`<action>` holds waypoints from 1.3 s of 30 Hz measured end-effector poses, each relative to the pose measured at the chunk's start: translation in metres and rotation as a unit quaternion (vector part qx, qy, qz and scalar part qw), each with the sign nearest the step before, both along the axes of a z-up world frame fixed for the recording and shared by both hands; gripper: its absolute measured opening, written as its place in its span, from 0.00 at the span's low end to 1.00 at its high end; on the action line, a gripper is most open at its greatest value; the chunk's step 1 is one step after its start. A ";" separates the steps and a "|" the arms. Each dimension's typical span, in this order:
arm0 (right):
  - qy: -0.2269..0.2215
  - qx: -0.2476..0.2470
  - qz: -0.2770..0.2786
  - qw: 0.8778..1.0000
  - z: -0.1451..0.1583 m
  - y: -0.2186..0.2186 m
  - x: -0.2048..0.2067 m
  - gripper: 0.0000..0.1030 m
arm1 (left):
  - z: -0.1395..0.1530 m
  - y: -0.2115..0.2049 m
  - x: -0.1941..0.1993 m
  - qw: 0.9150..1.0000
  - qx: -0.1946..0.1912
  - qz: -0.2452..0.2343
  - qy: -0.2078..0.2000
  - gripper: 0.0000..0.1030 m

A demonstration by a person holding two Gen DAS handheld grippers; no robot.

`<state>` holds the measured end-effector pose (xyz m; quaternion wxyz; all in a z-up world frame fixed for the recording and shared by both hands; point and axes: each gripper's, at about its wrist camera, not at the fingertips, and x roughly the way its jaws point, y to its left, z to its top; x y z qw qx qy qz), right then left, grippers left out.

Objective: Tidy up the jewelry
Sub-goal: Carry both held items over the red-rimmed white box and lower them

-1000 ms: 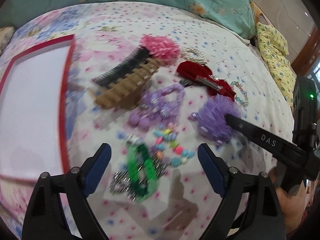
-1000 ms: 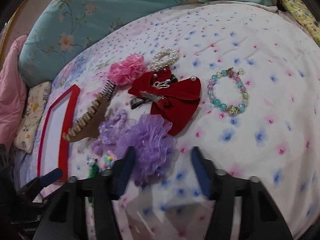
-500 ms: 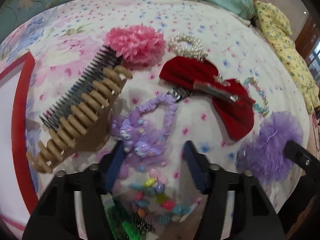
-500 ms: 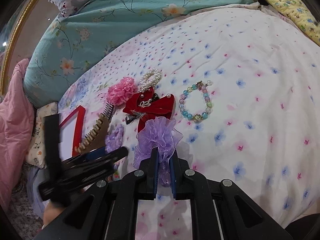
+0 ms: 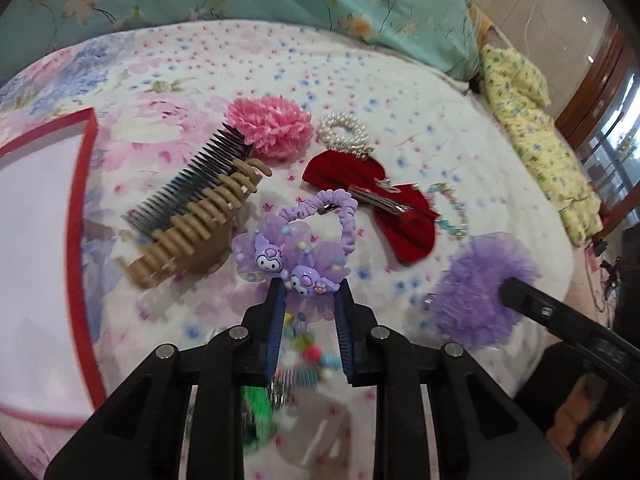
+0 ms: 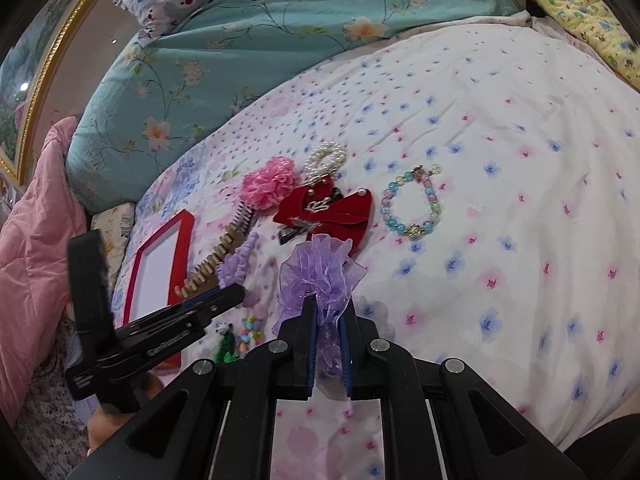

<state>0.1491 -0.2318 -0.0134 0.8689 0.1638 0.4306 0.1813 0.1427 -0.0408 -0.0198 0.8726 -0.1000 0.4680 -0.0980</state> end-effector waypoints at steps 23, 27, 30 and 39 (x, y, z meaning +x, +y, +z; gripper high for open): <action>-0.011 0.024 0.149 0.989 0.014 0.137 -0.023 0.09 | 0.030 0.144 -0.104 0.987 -0.005 0.155 -0.041 0.21; -0.008 0.030 0.175 0.984 0.013 0.169 -0.020 0.09 | 0.028 0.166 -0.110 0.983 0.002 0.177 -0.038 0.21; -0.004 0.040 0.197 0.980 0.009 0.196 -0.017 0.09 | 0.023 0.185 -0.113 0.980 0.009 0.194 -0.033 0.21; 0.038 0.042 0.245 0.968 -0.030 0.279 0.004 0.09 | -0.006 0.230 -0.099 0.975 0.040 0.219 0.003 0.21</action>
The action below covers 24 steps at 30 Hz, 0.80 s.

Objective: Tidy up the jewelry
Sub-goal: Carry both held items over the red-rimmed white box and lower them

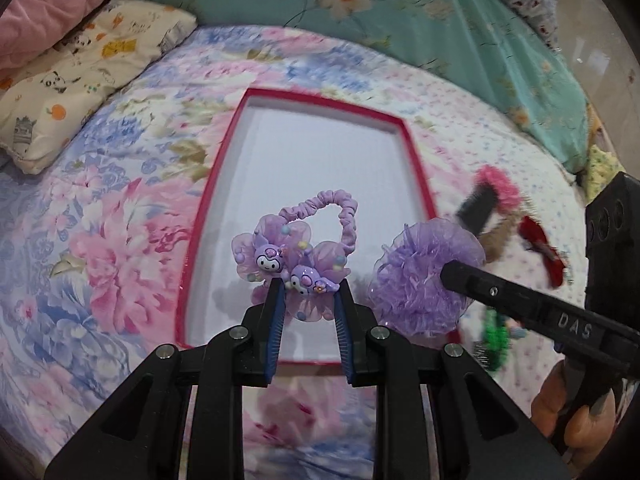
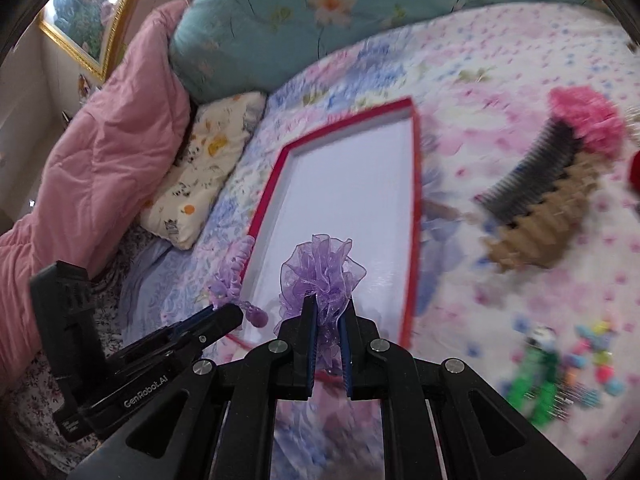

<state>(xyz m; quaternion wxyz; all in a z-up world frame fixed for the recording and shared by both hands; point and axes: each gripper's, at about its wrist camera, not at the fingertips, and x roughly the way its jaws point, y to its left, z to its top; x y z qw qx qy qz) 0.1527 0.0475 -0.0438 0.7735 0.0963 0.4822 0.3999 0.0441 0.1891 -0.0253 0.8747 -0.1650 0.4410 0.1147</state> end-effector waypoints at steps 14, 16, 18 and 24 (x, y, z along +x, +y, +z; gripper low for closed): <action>0.030 -0.063 0.027 0.997 -0.031 0.006 -0.010 0.09 | -0.031 -0.014 -0.005 0.997 -0.001 -0.033 0.074 0.21; 0.029 -0.067 0.029 0.997 -0.029 0.002 -0.013 0.10 | -0.031 -0.015 -0.007 0.997 -0.003 -0.033 0.075 0.21; 0.021 -0.070 0.027 0.997 -0.028 0.001 -0.015 0.11 | -0.031 -0.014 -0.007 0.997 -0.005 -0.027 0.079 0.22; 0.021 -0.076 0.022 0.997 -0.030 0.002 -0.013 0.16 | -0.034 -0.012 -0.002 0.996 -0.003 -0.019 0.088 0.31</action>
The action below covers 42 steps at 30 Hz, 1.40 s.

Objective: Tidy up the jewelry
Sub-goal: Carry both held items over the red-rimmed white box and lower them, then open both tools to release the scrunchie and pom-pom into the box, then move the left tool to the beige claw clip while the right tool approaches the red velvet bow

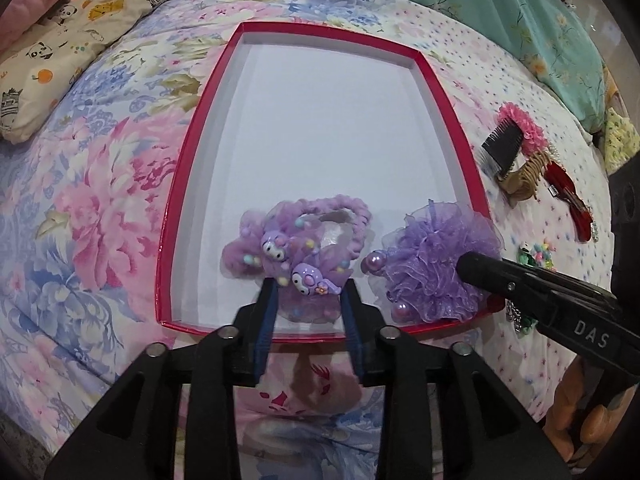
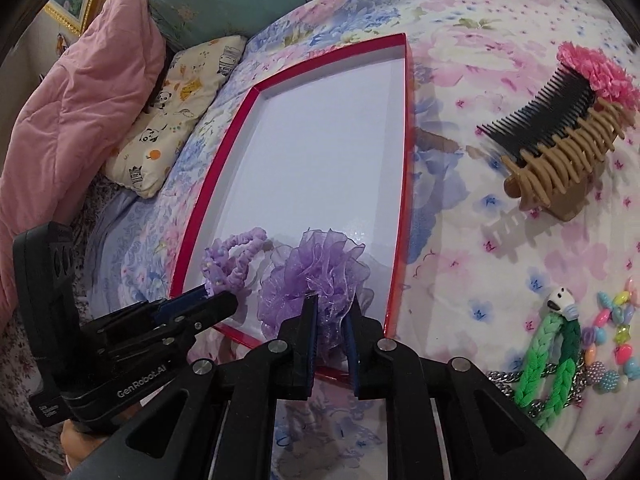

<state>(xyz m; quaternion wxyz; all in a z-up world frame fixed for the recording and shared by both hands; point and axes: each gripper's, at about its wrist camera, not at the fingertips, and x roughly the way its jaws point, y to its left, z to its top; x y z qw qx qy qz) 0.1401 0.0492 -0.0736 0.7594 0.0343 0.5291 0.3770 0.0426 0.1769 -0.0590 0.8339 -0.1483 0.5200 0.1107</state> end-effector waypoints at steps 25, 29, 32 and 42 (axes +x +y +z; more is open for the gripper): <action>-0.027 0.072 -0.070 0.995 0.050 -0.094 -0.009 0.55 | 0.052 -0.018 -0.022 0.998 0.016 0.008 -0.061 0.76; -0.038 0.066 -0.095 0.993 0.051 -0.129 -0.007 0.59 | 0.059 -0.033 -0.021 0.998 0.013 -0.005 -0.069 0.76; -0.041 0.059 -0.115 0.991 0.051 -0.153 -0.002 0.60 | 0.063 -0.045 -0.017 0.997 0.009 -0.019 -0.073 0.76; -0.061 0.022 -0.150 0.987 0.057 -0.216 0.015 0.60 | 0.073 -0.100 0.019 0.992 0.012 -0.096 -0.077 0.78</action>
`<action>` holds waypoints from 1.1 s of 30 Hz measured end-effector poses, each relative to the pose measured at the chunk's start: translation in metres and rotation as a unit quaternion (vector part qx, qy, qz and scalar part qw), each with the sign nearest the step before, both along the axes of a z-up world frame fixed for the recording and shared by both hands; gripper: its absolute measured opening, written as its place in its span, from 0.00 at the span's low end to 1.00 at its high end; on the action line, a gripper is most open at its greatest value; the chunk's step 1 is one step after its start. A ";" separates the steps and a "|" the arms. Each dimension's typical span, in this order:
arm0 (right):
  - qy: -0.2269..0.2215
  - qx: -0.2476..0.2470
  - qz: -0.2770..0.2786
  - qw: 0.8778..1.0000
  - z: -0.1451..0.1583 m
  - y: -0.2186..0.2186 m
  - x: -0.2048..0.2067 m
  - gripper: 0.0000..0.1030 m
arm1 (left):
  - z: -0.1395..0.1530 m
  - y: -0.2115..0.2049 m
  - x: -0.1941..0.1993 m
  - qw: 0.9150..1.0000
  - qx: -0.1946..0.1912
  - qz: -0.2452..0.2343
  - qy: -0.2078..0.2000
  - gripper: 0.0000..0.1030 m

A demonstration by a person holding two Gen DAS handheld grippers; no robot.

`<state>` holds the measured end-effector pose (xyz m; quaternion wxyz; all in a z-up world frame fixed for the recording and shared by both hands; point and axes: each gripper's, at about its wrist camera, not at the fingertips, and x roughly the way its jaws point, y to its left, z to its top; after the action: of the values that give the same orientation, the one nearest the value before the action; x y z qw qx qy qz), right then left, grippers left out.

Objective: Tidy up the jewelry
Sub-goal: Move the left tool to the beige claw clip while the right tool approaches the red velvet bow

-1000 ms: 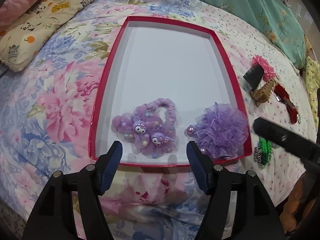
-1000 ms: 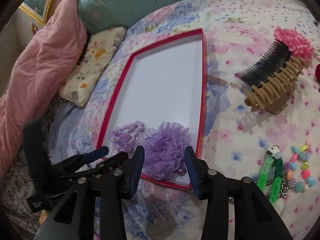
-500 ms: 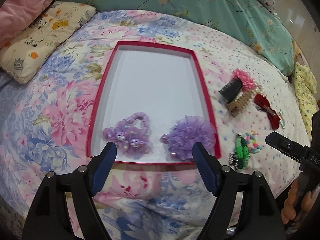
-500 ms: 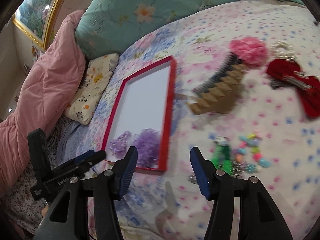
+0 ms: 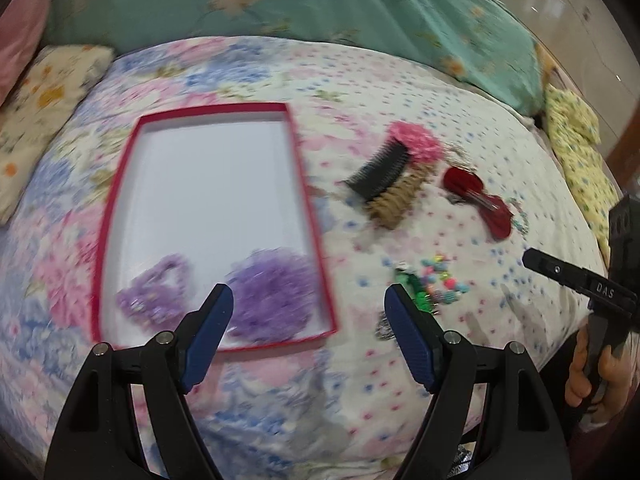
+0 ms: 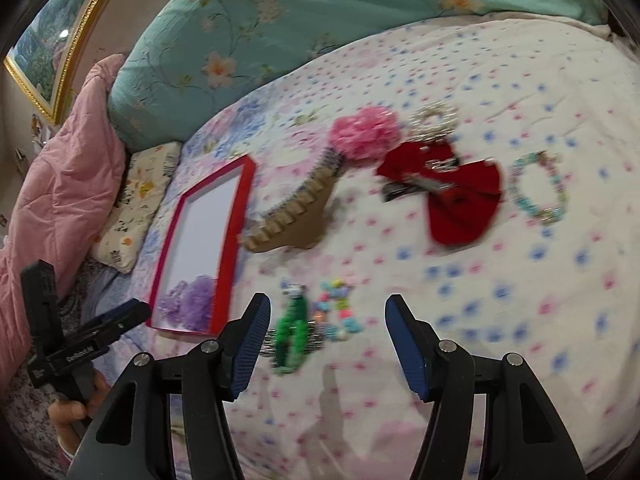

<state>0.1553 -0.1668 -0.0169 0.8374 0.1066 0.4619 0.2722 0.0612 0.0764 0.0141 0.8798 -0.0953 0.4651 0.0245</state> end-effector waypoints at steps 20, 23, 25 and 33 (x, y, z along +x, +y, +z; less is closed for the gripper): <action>-0.007 -0.125 0.060 0.990 0.007 -0.009 0.084 0.64 | -0.026 -0.072 0.118 0.985 0.090 -0.144 0.037 0.80; -0.001 -0.140 0.082 0.987 0.002 -0.004 0.098 0.64 | -0.032 -0.078 0.133 0.981 0.102 -0.157 0.047 0.80; 0.006 -0.144 0.098 0.985 -0.003 -0.002 0.108 0.64 | -0.037 -0.079 0.140 0.979 0.102 -0.166 0.054 0.80; 0.031 -0.191 0.143 0.971 -0.027 0.009 0.132 0.64 | -0.055 -0.085 0.156 0.973 0.108 -0.185 0.084 0.69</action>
<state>0.2872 -0.1578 -0.0442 0.7799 -0.1140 0.5416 0.2922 0.2172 -0.0082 -0.0405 0.8319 0.0904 0.5414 -0.0813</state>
